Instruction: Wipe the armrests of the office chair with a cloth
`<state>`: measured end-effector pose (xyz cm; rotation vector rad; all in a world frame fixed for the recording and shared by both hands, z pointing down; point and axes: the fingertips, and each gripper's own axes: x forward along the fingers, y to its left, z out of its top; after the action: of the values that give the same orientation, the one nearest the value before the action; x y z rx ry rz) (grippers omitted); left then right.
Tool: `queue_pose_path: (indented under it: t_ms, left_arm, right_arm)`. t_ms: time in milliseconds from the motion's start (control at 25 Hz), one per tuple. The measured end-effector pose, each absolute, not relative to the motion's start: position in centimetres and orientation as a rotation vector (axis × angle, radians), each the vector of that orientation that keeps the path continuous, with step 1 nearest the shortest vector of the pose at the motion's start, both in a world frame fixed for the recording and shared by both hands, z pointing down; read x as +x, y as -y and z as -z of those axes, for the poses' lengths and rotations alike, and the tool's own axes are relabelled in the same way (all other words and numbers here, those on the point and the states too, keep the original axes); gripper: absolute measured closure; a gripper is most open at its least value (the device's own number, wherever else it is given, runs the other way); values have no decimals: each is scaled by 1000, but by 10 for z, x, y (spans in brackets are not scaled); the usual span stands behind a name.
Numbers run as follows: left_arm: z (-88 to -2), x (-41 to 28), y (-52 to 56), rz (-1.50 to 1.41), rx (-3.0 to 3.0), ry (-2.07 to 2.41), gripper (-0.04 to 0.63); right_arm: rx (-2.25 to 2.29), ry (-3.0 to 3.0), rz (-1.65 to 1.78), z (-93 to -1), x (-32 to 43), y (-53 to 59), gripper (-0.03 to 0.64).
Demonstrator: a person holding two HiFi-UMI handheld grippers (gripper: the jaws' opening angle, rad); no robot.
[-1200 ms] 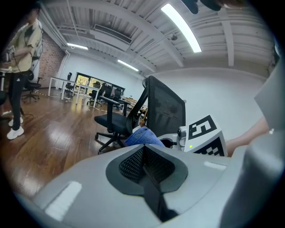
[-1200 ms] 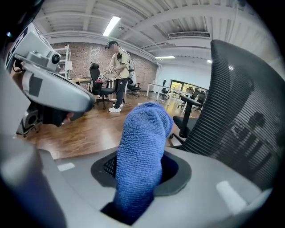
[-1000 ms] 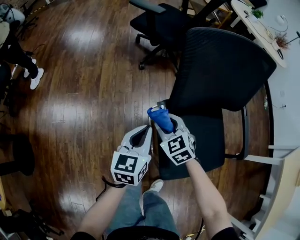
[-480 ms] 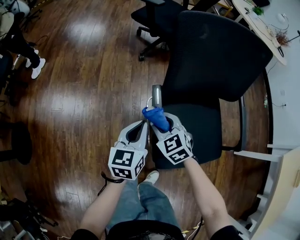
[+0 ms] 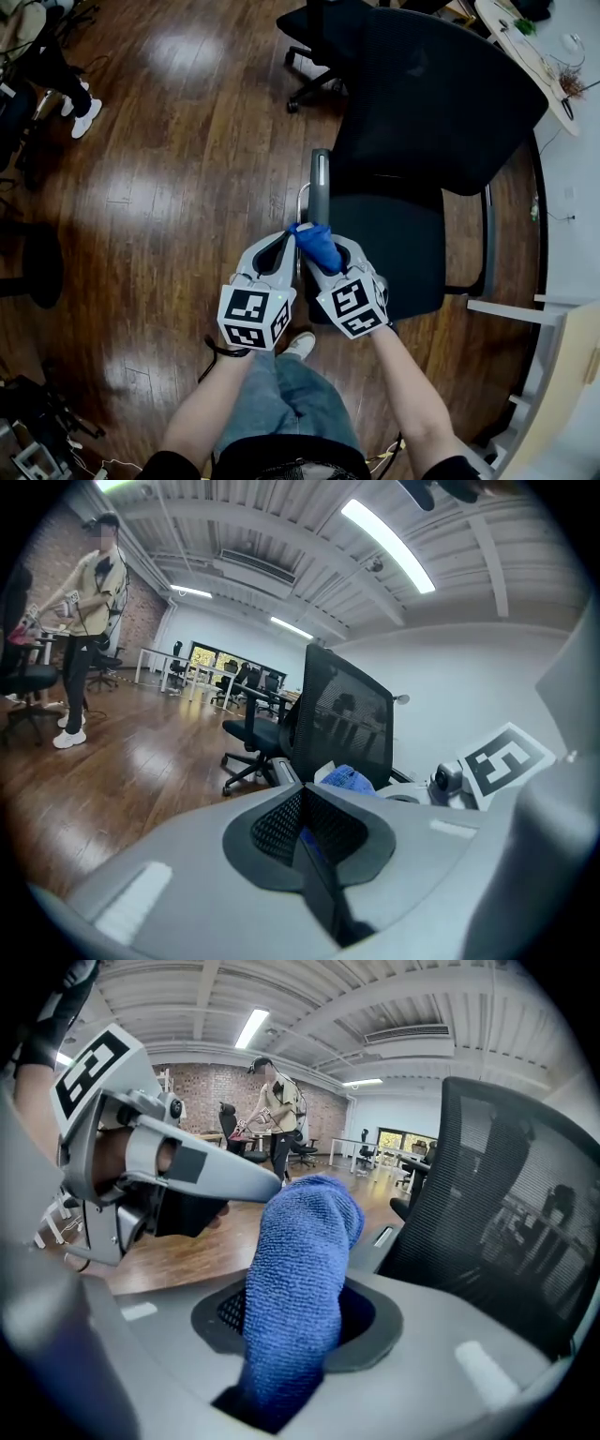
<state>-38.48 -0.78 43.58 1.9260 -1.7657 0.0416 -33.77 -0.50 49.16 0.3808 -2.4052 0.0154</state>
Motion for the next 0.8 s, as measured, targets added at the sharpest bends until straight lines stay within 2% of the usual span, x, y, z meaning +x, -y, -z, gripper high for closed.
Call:
queue_pose_path:
  t_ms: [800]
  left_arm:
    - [-435,-384,-47,-9,1876,1851,591]
  right_arm:
    - [398,2458,-71,-498,-305,-92,480]
